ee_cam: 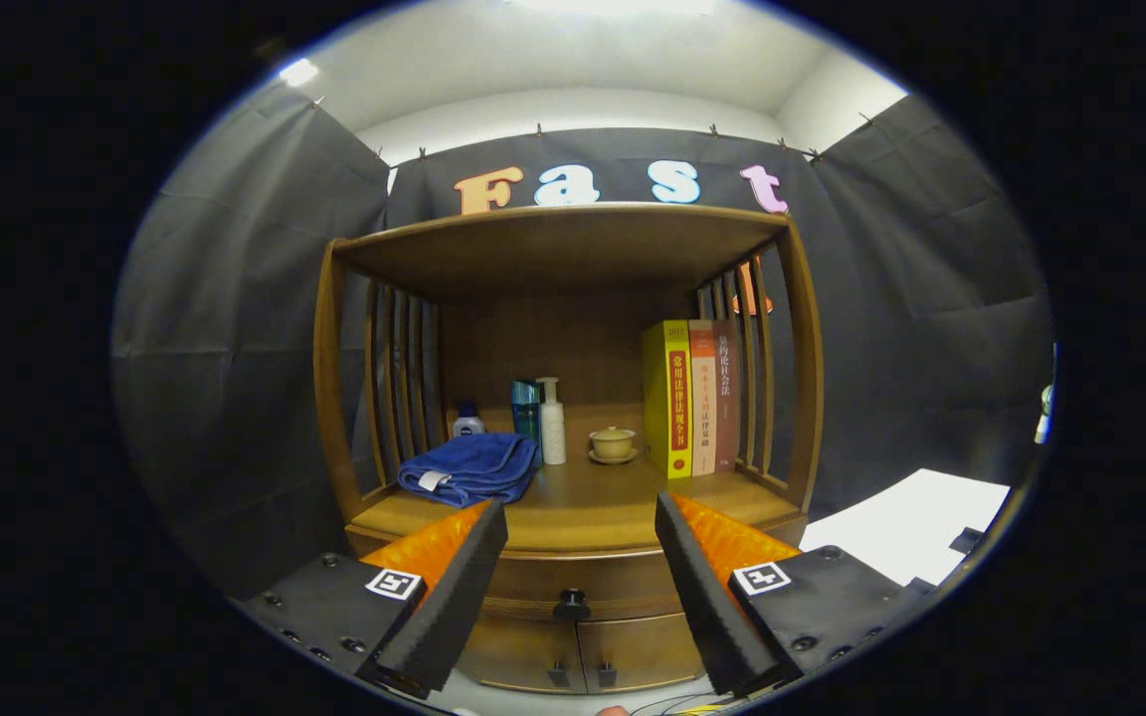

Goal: Pull open the drawer, take out the items inside it, and place them on the countertop above the cabinet.

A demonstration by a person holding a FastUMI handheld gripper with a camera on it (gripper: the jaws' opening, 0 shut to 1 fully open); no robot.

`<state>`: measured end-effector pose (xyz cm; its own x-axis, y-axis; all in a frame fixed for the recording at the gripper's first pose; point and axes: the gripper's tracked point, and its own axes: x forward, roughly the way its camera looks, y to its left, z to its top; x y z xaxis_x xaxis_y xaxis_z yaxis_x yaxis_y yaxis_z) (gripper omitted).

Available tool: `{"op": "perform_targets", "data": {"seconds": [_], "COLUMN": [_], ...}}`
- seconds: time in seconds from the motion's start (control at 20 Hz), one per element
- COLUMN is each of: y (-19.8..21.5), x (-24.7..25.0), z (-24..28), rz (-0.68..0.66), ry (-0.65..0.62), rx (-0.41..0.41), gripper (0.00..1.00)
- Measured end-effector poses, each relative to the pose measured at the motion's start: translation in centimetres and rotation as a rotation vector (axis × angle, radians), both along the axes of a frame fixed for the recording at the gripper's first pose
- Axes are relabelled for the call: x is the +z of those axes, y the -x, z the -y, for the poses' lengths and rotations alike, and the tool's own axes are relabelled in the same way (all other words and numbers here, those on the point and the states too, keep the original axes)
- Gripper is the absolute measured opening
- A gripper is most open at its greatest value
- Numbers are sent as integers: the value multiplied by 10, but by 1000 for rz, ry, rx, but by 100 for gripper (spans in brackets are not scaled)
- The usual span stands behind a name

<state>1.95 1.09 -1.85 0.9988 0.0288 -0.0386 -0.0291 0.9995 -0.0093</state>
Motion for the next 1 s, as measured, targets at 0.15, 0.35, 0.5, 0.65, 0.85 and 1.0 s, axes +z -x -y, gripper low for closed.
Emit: {"op": "perform_targets", "data": {"seconds": [0.15,0.35,0.5,0.65,0.85,1.0], "y": [-11,-28,-38,-52,-68,-78], "x": [-25,-69,-105,-139,-171,-187], "z": [1,-2,-5,-8,-7,-5], "rz": [-43,-106,-162,-220,-280,-305], "ry": [-3,-3,-1,-3,0,7], "rx": [-5,0,3,8,0,-11], "gripper": [98,98,98,98,99,99]}}
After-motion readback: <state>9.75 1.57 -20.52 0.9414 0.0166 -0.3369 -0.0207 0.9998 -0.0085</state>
